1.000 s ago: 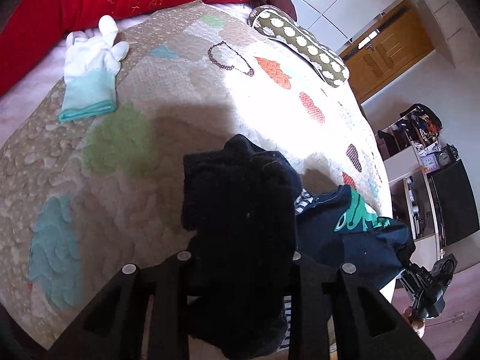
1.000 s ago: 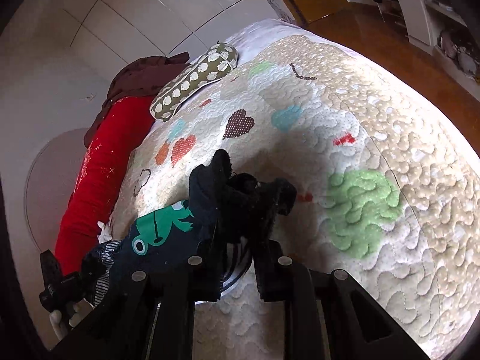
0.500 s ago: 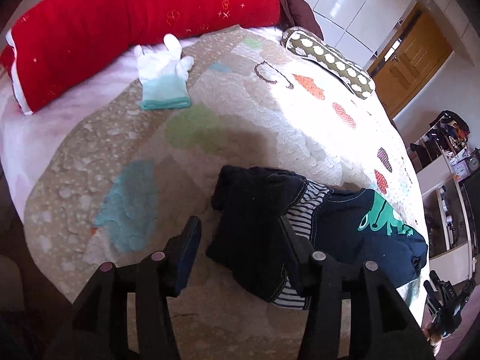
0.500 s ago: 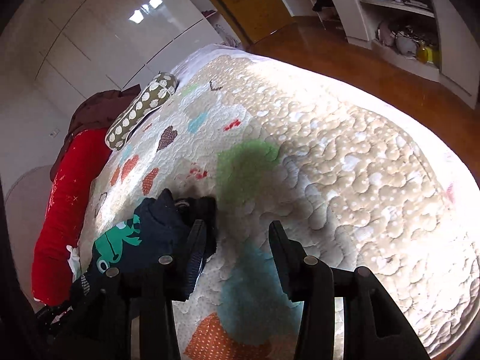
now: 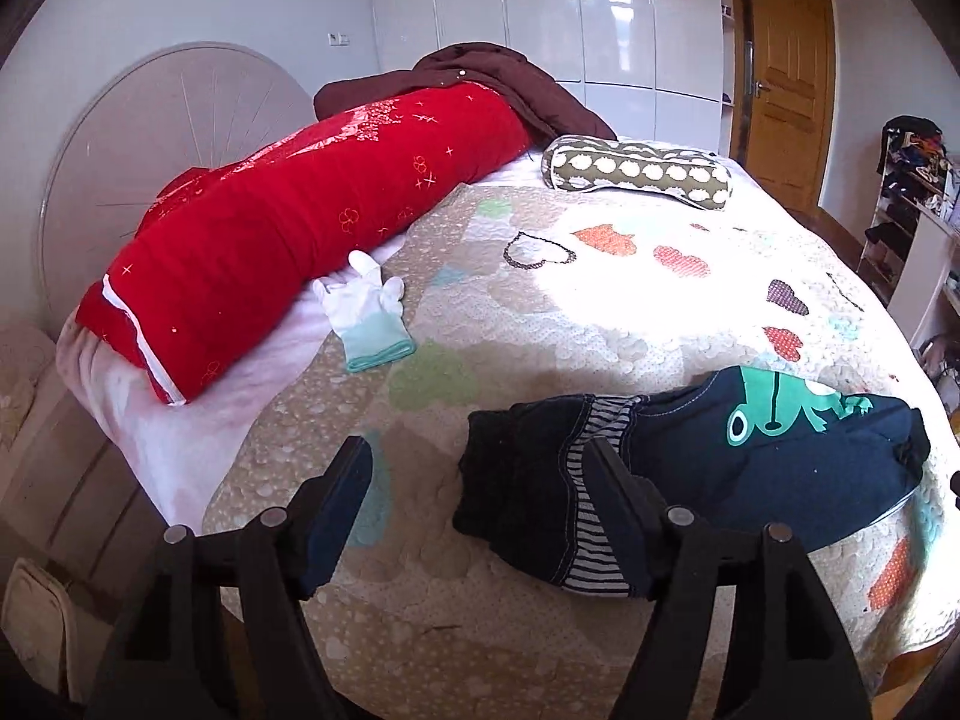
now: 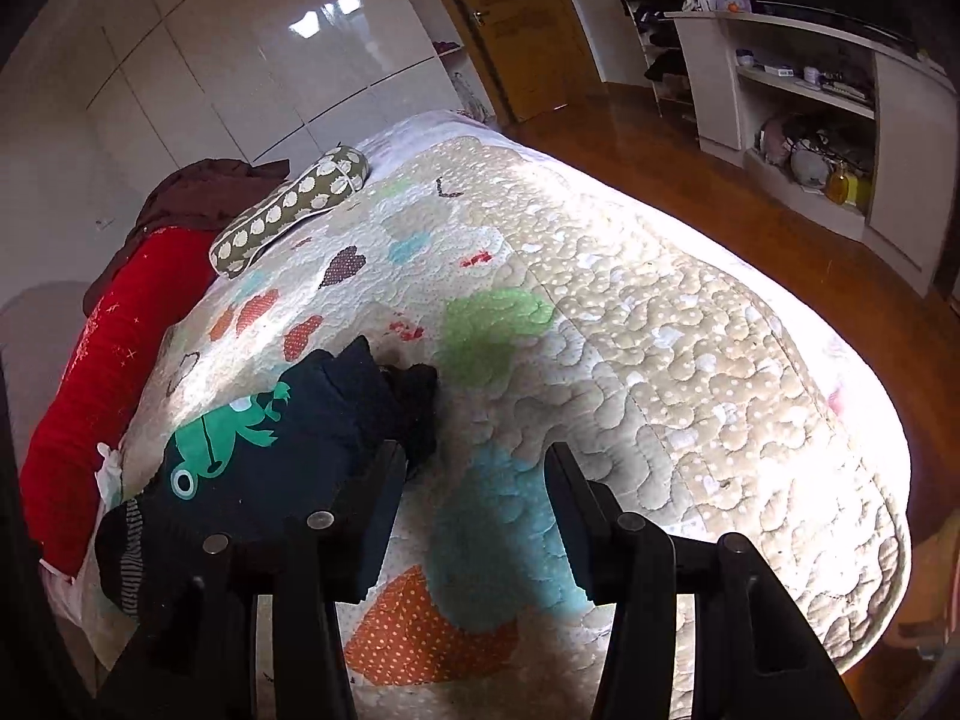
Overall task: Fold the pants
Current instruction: 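Lay the garment flat on the quilt and open both grippers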
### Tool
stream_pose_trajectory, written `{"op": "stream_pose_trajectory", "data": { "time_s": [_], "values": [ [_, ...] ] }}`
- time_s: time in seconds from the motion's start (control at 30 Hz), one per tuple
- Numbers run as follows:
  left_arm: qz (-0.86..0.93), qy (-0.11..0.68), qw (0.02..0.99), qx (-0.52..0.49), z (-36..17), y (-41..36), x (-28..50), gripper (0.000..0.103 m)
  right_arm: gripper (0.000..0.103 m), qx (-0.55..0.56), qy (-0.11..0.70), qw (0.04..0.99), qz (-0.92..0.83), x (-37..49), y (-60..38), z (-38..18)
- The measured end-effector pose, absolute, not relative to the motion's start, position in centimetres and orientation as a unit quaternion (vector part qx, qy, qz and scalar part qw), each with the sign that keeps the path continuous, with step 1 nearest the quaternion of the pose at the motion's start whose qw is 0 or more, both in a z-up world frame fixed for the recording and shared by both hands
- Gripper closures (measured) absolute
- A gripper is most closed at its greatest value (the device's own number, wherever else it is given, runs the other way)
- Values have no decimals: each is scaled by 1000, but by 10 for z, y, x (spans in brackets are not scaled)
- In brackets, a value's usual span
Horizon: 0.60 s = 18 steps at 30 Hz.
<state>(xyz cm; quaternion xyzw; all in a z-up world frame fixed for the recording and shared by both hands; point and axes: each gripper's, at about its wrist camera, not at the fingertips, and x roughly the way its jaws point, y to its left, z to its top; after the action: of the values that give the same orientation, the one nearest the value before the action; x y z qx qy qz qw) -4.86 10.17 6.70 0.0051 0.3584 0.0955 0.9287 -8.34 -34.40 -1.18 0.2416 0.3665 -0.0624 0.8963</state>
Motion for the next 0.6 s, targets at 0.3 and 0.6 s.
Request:
{"op": "stream_pose_trajectory", "data": {
  "time_s": [0.3,0.6],
  "values": [
    [95,386,918,3,46,102,-43,31,48,181,382,906,-18,-74,-300,-15],
    [45,453,870,-190,4,178,-32,31,47,180,417,891,3,-68,-286,-42]
  ]
}}
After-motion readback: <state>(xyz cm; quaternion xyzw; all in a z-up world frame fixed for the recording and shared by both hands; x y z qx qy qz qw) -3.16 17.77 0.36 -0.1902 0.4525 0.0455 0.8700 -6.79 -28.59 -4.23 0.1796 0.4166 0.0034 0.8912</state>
